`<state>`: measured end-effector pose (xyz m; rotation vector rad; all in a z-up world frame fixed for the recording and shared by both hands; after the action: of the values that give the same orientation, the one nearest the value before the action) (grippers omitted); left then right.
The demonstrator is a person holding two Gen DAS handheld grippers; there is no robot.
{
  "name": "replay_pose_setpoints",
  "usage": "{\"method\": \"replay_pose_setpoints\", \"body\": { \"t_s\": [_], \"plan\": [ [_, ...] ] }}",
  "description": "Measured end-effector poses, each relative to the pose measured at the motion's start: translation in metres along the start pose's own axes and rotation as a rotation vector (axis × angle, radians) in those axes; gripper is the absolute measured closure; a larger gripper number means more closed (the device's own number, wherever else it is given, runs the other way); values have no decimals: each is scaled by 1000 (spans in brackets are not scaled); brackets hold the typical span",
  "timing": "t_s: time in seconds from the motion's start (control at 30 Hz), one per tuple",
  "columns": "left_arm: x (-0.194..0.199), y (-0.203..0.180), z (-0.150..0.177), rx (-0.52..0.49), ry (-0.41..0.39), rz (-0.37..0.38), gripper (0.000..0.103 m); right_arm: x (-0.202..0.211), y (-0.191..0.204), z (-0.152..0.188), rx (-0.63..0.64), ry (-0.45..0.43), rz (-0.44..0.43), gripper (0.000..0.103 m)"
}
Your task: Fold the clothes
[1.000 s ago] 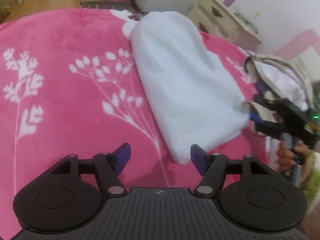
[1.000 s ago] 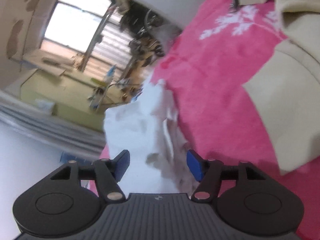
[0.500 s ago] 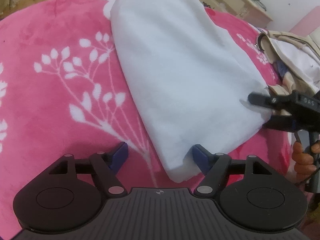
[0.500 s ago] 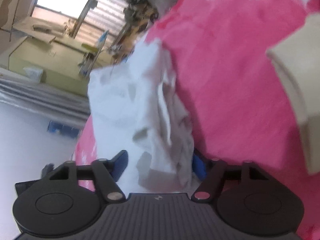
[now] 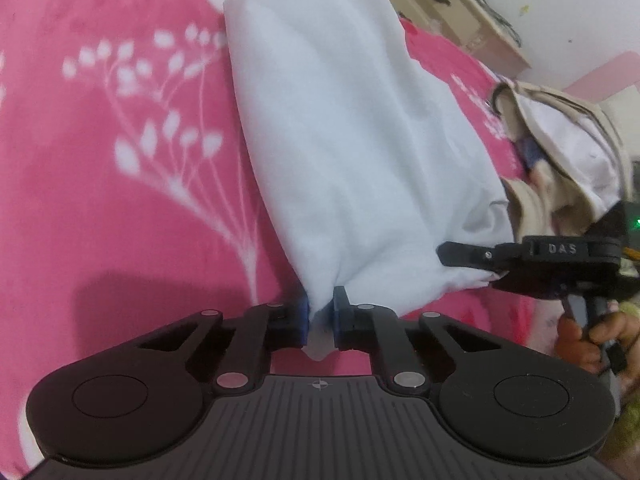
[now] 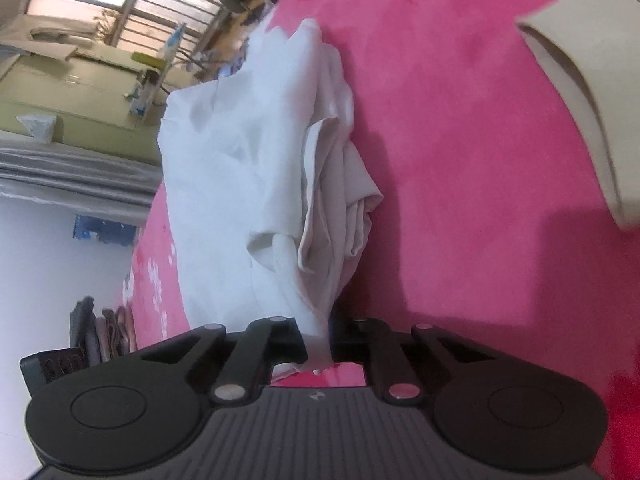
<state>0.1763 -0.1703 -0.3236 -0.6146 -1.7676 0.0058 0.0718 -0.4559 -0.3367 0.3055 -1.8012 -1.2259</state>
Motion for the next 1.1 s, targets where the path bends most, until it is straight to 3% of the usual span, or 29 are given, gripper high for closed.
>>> {"method": "replay_pose_setpoints", "body": {
  "t_s": [0.13, 0.27, 0.33, 0.4, 0.47, 0.57, 0.63, 0.77, 0.8, 0.87, 0.93, 1.0, 1.1],
  "plan": [
    [13, 5, 33, -10, 74, 63, 94, 12, 5, 26, -33, 67, 40, 95],
    [28, 0, 87, -102, 181, 96, 93, 27, 6, 67, -71, 154, 85, 95],
    [28, -6, 112, -176, 227, 83, 86, 29, 1, 84, -79, 184, 102, 94],
    [33, -7, 123, -230, 197, 68, 81, 29, -6, 97, -90, 203, 111, 92],
    [44, -3, 122, -236, 161, 49, 67, 30, -7, 96, -96, 199, 99, 86],
    [69, 9, 114, -277, 79, -4, 62, 37, 6, 90, -47, 212, 145, 55],
    [88, 21, 108, -304, 21, -52, 59, 53, 24, 84, 70, 163, 248, 42],
    [113, 24, 91, -332, -132, -104, 59, 87, 62, 70, 310, 58, 458, 43],
    [112, 18, 87, -338, -157, -84, 59, 95, 72, 67, 387, -2, 479, 47],
    [103, -2, 82, -368, -188, -41, 59, 89, 97, 66, 505, -75, 417, 53],
    [88, -30, 81, -419, -198, -2, 59, 63, 113, 71, 569, -44, 332, 57],
    [69, -47, 88, -468, -159, 19, 59, 36, 125, 78, 634, -9, 257, 60],
    [38, -52, 102, -465, -42, 22, 59, 1, 113, 78, 619, 23, 209, 66]
  ]
}}
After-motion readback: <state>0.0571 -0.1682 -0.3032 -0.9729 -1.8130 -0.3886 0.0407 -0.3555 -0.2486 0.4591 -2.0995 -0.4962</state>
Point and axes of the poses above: each gripper's, at about its wrist camera, not at the fingertips, and x roughly against the way its jaws point, y to its left, z to its underside, the point moved 3 cm from there along -x, roughly the way its jaws point, and after that the axes turned 11 degrees about -z, right-handed, at the moved point
